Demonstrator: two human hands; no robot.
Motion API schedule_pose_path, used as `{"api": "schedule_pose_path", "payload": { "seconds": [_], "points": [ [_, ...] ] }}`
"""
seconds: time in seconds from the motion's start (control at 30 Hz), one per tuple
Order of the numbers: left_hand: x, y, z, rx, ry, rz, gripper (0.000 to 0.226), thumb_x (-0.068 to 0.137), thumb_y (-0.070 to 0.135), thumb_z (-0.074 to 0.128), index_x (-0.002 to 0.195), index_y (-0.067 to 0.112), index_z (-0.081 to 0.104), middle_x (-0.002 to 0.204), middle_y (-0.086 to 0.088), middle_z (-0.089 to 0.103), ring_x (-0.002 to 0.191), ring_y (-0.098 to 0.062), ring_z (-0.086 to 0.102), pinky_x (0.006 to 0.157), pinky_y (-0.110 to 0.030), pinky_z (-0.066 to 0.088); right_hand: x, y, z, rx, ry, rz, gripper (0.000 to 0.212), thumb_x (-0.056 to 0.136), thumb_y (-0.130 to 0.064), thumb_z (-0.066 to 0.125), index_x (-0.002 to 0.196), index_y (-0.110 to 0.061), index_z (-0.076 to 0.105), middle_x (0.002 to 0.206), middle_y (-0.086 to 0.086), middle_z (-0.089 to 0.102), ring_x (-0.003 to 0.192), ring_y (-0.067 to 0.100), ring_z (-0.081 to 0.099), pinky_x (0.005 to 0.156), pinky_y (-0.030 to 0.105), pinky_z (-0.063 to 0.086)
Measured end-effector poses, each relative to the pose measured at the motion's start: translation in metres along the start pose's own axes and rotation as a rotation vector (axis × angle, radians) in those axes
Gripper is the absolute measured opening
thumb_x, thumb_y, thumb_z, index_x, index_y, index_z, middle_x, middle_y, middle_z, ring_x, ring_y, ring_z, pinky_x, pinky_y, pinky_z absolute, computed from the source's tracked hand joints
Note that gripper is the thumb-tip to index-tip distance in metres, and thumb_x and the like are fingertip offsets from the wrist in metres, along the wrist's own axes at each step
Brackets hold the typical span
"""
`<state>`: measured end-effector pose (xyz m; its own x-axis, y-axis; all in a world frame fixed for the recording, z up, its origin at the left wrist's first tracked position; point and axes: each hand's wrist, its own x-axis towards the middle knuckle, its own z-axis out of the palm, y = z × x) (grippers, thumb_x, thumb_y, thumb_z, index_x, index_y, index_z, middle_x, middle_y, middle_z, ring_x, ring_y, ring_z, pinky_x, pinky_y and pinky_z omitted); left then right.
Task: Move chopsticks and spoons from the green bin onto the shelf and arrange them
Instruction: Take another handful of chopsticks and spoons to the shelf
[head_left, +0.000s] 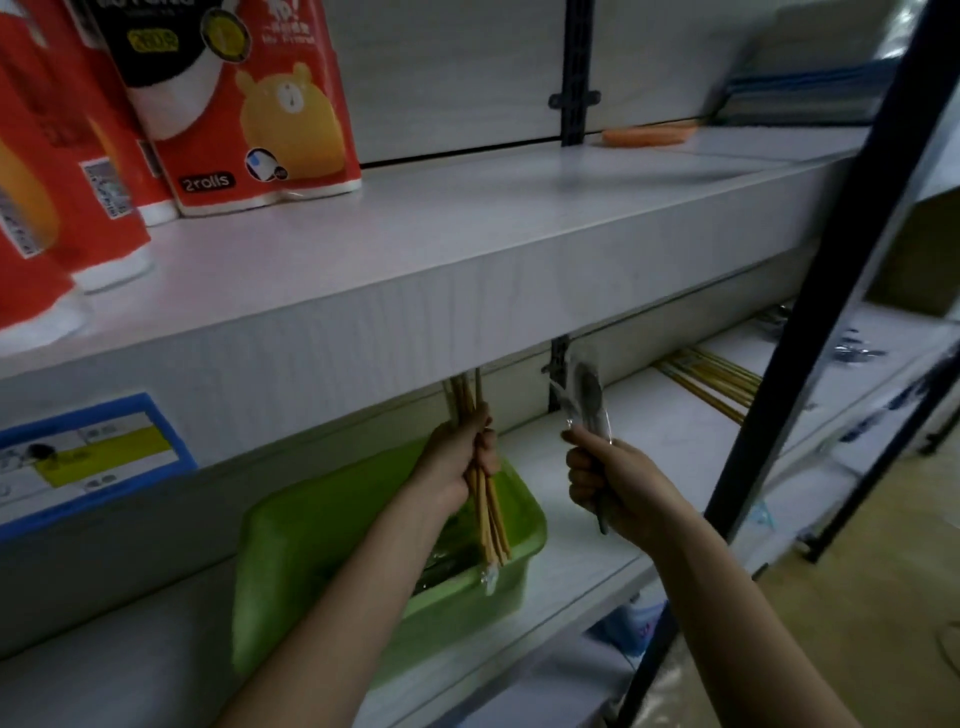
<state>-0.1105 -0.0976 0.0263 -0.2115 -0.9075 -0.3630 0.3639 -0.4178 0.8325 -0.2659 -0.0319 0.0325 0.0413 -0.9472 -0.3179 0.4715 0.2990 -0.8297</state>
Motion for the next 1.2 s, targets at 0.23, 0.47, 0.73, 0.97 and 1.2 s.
{"api": "schedule_pose_path", "payload": {
  "seconds": [0.23,0.47,0.73,0.97,1.2],
  "points": [
    [-0.034,-0.050,0.069,0.055,-0.089,-0.020,0.026,0.095,0.024,0.051,0.071,0.016,0.043,0.049,0.005,0.040,0.032,-0.004,0.034,0.033,-0.013,0.029,-0.039,-0.008,-0.068,-0.108,0.032,0.062,0.013,0.094,-0.024,0.047,0.094,-0.012,0.053,0.056,-0.004,0.040,0.049,0.008,0.034,0.049,0.018,0.033],
    [-0.070,-0.112,0.131,0.014,-0.100,-0.032,0.021,0.096,0.025,0.048,0.077,0.017,0.043,0.052,0.004,0.037,0.033,-0.005,0.032,0.033,-0.015,0.029,-0.089,-0.018,-0.135,-0.149,0.017,0.077,0.017,0.094,-0.024,0.047,0.085,-0.011,0.053,0.058,-0.002,0.038,0.050,0.009,0.034,0.046,0.018,0.033],
    [-0.101,-0.171,0.194,-0.014,-0.132,-0.052,0.023,0.096,0.026,0.047,0.076,0.017,0.045,0.050,0.005,0.037,0.033,-0.005,0.033,0.033,-0.016,0.030,-0.142,-0.024,-0.203,-0.200,-0.008,0.106,0.015,0.093,-0.023,0.047,0.085,-0.011,0.051,0.059,-0.001,0.033,0.050,0.008,0.028,0.045,0.017,0.026],
    [-0.121,-0.224,0.242,-0.021,-0.148,-0.074,0.021,0.096,0.026,0.047,0.078,0.016,0.044,0.051,0.004,0.036,0.034,-0.005,0.033,0.034,-0.017,0.028,-0.168,-0.026,-0.257,-0.102,0.084,0.061,0.019,0.095,-0.019,0.044,0.076,-0.015,0.043,0.050,-0.006,0.031,0.039,0.004,0.026,0.038,0.015,0.024],
    [-0.101,-0.245,0.293,0.002,-0.234,-0.142,0.022,0.097,0.026,0.046,0.079,0.015,0.041,0.052,0.003,0.035,0.035,-0.007,0.033,0.037,-0.018,0.028,-0.176,-0.041,-0.301,-0.074,0.205,0.029,0.019,0.097,-0.019,0.044,0.078,-0.015,0.044,0.049,-0.006,0.030,0.038,0.005,0.026,0.037,0.015,0.025]
  ]
}}
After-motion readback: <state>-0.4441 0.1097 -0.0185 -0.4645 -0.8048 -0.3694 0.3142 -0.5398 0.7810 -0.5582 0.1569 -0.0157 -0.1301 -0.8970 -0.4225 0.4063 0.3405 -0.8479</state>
